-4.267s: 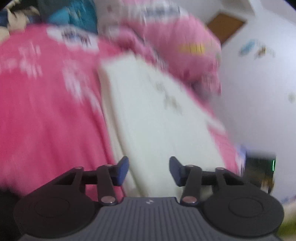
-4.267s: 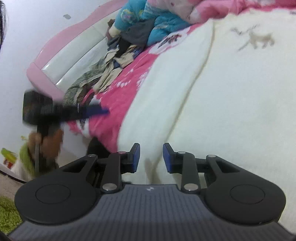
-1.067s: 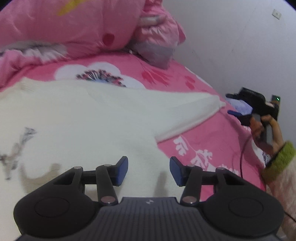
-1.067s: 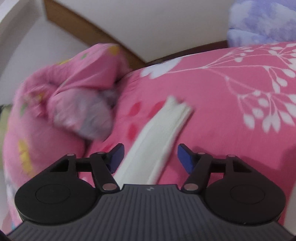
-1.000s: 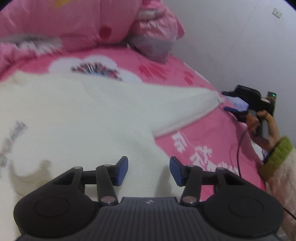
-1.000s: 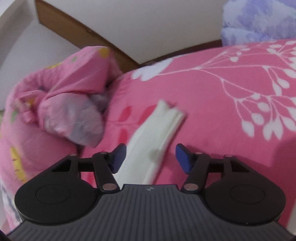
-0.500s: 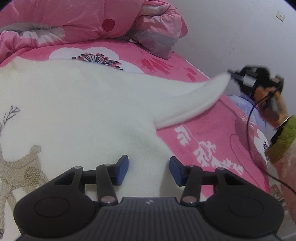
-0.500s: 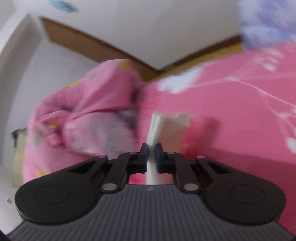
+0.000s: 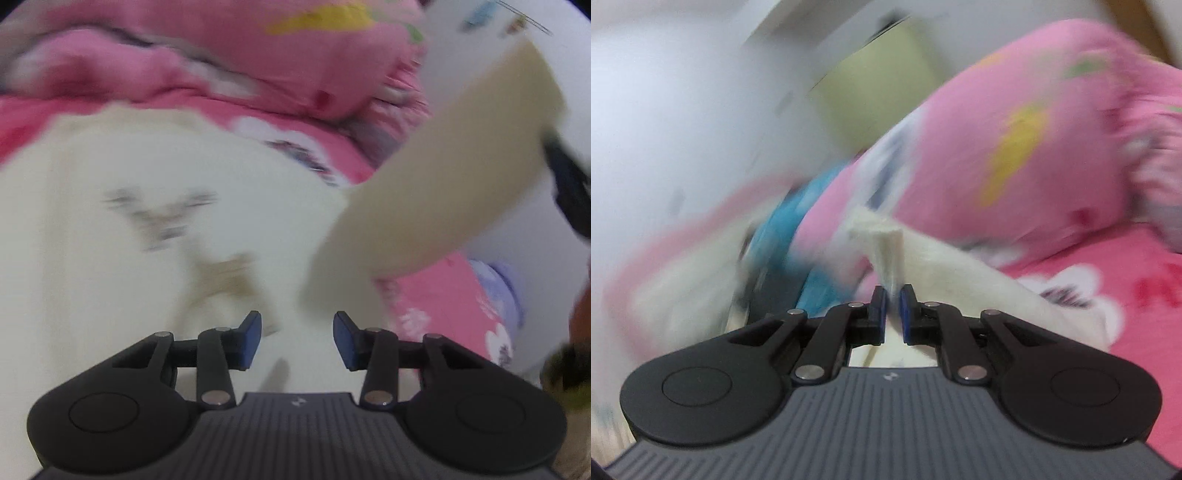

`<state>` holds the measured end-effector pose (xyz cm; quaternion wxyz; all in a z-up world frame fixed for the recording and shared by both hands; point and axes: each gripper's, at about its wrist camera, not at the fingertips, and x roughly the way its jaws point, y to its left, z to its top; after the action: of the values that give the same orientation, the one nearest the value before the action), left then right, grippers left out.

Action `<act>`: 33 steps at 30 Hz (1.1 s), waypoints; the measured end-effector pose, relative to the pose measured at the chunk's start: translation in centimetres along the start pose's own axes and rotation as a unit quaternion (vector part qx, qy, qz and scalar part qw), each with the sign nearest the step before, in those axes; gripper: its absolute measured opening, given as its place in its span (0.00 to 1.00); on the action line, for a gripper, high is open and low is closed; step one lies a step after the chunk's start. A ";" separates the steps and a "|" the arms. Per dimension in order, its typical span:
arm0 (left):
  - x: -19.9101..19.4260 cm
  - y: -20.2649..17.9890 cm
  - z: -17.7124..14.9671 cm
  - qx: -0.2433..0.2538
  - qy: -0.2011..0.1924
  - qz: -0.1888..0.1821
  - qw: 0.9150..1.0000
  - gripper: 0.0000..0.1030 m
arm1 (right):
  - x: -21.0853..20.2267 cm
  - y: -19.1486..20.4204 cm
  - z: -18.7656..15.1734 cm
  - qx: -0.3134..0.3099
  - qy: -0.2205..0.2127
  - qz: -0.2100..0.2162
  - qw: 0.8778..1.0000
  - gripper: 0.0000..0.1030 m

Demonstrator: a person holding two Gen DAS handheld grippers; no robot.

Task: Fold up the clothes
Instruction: 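Lift the sleeve and lay it across the sweater with the right gripper, then grasp the folded sweater side with both grippers, fold it over, release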

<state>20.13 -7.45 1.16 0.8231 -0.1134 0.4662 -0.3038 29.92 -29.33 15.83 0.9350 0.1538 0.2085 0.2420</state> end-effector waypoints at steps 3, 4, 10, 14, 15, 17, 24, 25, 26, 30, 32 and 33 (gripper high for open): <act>-2.7 2.0 -2.1 -0.005 0.009 0.021 1.000 0.42 | 1.8 4.0 -6.3 -0.112 0.087 0.001 0.990 0.07; -3.5 2.6 -2.8 -0.008 0.015 0.025 1.000 0.42 | 2.4 5.2 -8.7 -0.150 0.117 -0.001 0.982 0.07; -4.4 2.3 -5.1 0.027 0.045 0.010 0.999 0.45 | 3.2 9.5 -19.1 -0.266 0.248 -0.061 0.930 0.14; -3.4 0.3 -5.9 0.067 0.063 -0.031 0.995 0.47 | -0.3 9.5 -17.8 -0.119 0.219 -0.030 0.968 0.39; -3.0 -0.2 -5.9 0.075 0.067 -0.040 0.994 0.47 | -1.1 9.2 -17.7 -0.066 0.208 -0.018 0.976 0.50; -2.1 -1.2 -6.2 0.088 0.078 -0.051 0.992 0.47 | -1.8 8.0 -18.7 0.059 0.193 -0.002 0.979 0.54; 0.3 -2.6 -7.3 0.127 0.110 -0.039 0.985 0.36 | -2.8 3.7 -24.1 0.291 0.121 -0.058 0.947 0.54; 0.6 -2.7 -7.3 0.130 0.112 -0.038 0.984 0.32 | -1.9 3.5 -24.3 0.296 0.115 -0.056 0.947 0.54; 0.6 -2.9 -7.4 0.133 0.113 -0.037 0.984 0.30 | -0.8 3.4 -24.3 0.296 0.117 -0.062 0.946 0.53; 1.2 -2.8 -7.5 0.124 0.116 -0.049 0.984 0.07 | 2.0 3.5 -24.4 0.286 0.119 -0.086 0.947 0.35; 1.2 -3.0 -7.6 0.128 0.116 -0.050 0.984 0.05 | 2.3 4.0 -24.2 0.276 0.113 -0.096 0.950 0.18; 1.0 -3.1 -7.6 0.128 0.115 -0.051 0.984 0.05 | 1.6 4.4 -24.3 0.274 0.110 -0.099 0.950 0.11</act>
<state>12.92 -9.72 -2.17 0.7553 0.0054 0.5085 -0.4134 18.17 -20.25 -3.98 0.8476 0.3551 0.3820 0.0976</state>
